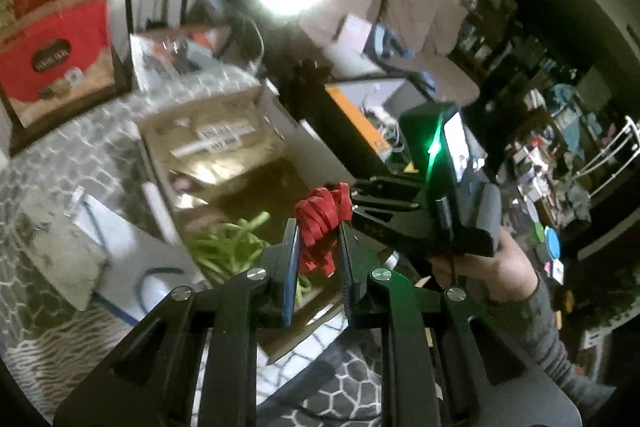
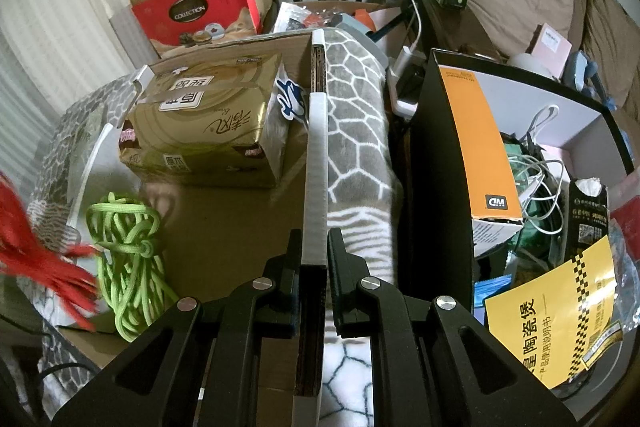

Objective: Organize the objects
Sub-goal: 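Carry the red cable with the left tool into the box and release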

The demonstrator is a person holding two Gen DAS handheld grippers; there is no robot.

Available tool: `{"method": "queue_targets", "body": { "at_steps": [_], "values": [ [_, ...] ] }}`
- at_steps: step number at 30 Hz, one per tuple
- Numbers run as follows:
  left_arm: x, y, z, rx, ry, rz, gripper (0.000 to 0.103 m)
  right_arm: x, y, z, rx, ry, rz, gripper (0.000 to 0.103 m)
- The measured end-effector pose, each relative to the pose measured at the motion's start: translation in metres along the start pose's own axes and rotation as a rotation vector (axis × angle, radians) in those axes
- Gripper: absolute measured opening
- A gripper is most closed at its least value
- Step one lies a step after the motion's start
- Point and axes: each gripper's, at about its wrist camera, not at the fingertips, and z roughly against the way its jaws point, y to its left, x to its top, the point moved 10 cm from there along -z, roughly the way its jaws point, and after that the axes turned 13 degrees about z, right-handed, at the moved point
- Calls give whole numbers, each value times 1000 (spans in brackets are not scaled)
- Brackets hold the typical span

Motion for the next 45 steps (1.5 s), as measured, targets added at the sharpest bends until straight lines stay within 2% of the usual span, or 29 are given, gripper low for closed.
{"method": "queue_targets", "body": {
  "at_steps": [6, 12, 18, 21, 23, 29, 33, 36, 37, 38, 39, 45],
  "values": [
    [-9, 8, -48, 41, 114, 23, 17, -1, 0, 0, 2, 1, 0, 10],
    [-10, 20, -73, 101, 151, 39, 17, -1, 0, 0, 1, 2, 0, 10],
    [-7, 34, -90, 148, 182, 83, 22, 0, 0, 1, 1, 1, 0, 10],
    [-4, 39, -88, 161, 169, 105, 32, 0, 0, 1, 2, 1, -1, 10],
    [-1, 39, -83, 146, 160, 116, 42, 0, 0, 1, 3, 2, 0, 10],
    [7, 35, -52, 107, 108, 102, 42, 0, 0, 1, 3, 1, 0, 10],
    [9, 40, -23, 125, 60, 68, 42, 0, 0, 1, 3, 0, 0, 10],
    [6, 57, 4, 166, 12, 60, 44, 0, 0, 1, 3, 1, 0, 10],
    [3, 68, 13, 192, -3, 62, 51, 0, 0, 1, 3, 1, 0, 10],
    [3, 76, 20, 213, -18, 69, 64, 0, 0, 1, 2, 1, 0, 10],
    [2, 89, 29, 244, -43, 77, 68, 0, 0, 1, 2, 1, 1, 10],
    [-14, 142, 56, 360, -62, 105, 69, 1, 1, 1, 1, 1, 0, 10]
  ]
}}
